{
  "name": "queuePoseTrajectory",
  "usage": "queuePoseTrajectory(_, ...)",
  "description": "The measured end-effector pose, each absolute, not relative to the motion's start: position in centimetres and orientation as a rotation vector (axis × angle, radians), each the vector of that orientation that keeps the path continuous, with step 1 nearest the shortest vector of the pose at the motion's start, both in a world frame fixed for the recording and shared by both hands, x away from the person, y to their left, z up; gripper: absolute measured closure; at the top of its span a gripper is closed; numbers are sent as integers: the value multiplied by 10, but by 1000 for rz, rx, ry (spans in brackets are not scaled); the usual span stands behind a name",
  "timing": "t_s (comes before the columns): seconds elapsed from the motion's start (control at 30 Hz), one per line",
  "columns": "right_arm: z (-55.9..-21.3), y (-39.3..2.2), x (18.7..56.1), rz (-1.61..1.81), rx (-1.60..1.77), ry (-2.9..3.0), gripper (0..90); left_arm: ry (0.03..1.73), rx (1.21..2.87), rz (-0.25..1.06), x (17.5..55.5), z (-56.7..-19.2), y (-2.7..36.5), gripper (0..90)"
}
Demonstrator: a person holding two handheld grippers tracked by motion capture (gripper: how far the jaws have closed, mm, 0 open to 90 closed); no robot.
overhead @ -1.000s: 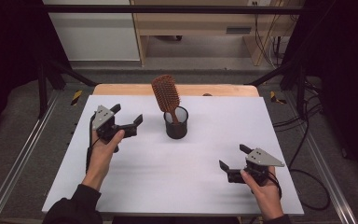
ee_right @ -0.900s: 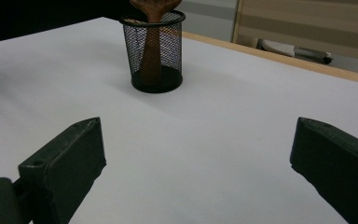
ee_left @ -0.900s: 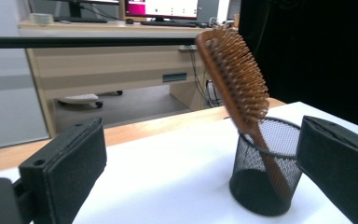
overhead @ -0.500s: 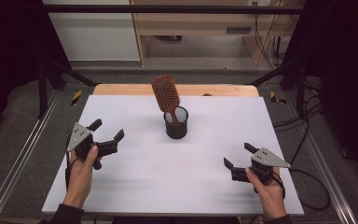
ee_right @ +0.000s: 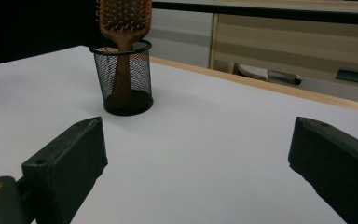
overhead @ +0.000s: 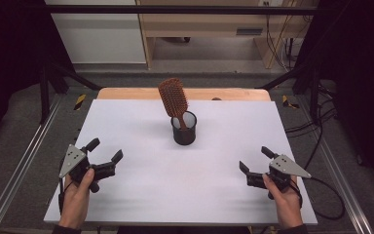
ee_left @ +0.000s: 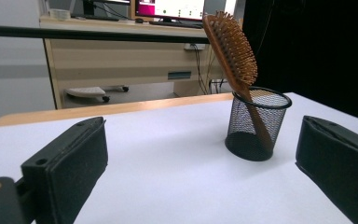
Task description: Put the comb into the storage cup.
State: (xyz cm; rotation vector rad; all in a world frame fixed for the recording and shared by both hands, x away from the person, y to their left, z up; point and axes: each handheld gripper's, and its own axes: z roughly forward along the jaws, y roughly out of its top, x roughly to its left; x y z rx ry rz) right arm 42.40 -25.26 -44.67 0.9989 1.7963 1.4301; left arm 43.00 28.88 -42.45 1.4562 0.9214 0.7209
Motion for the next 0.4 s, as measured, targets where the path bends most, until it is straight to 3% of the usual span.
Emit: queuePoseTrajectory(0.4,-447,-262,425,1436,1017,1753,41,920,1425,769,409,-428,295,21)
